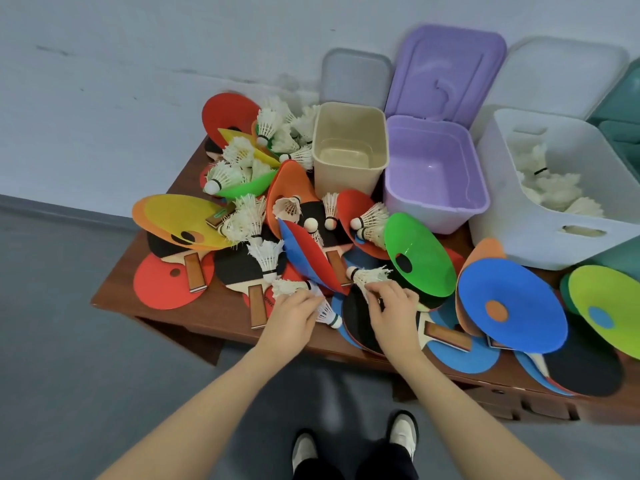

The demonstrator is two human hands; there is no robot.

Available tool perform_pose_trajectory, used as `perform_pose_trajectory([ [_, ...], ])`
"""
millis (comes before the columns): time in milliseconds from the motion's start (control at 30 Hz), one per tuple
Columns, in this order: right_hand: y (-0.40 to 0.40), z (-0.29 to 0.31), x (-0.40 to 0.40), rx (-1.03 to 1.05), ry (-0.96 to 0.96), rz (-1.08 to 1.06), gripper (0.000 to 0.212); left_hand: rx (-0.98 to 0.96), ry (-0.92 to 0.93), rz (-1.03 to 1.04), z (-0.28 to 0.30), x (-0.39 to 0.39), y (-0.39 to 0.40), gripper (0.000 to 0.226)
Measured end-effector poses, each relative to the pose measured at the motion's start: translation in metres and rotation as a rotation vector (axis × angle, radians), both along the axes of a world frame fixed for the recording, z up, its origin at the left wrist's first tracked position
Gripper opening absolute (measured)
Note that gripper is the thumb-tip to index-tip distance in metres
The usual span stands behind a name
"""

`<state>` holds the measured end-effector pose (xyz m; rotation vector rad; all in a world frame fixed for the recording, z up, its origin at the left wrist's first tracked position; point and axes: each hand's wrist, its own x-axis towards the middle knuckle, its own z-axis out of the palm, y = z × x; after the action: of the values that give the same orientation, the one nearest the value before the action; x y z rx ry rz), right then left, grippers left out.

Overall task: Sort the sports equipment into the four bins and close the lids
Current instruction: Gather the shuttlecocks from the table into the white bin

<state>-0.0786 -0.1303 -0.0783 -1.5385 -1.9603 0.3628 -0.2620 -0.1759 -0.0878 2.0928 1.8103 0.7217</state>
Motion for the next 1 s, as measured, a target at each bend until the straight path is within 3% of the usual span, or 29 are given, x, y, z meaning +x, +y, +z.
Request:
perform_pose_trajectory([
  [167,-0.003,0.019,0.014,0.03,0.048,0.049,0.007,0.222,-0.038,0.006,0.022,-0.001,0.005,0.024],
  [500,0.026,0.089,0.054,0.193,0.225,0.04,0.013,0.365,-0.205,0.01,0.094,0.038,0.062,0.032],
  [667,0.054,0.114,0.107,0.215,0.31,-0.046,0.012,0.437,-0.24,-0.033,0.119,0.094,0.111,0.031],
  [867,0.112,0.139,0.193,0.361,0.255,-0.162,0.012,0.461,-0.311,-0.131,0.142,0.185,0.182,0.029],
  [1000,0.154,0.153,0.252,0.36,0.239,-0.226,0.011,0.465,-0.265,-0.175,0.156,0.247,0.226,0.027],
])
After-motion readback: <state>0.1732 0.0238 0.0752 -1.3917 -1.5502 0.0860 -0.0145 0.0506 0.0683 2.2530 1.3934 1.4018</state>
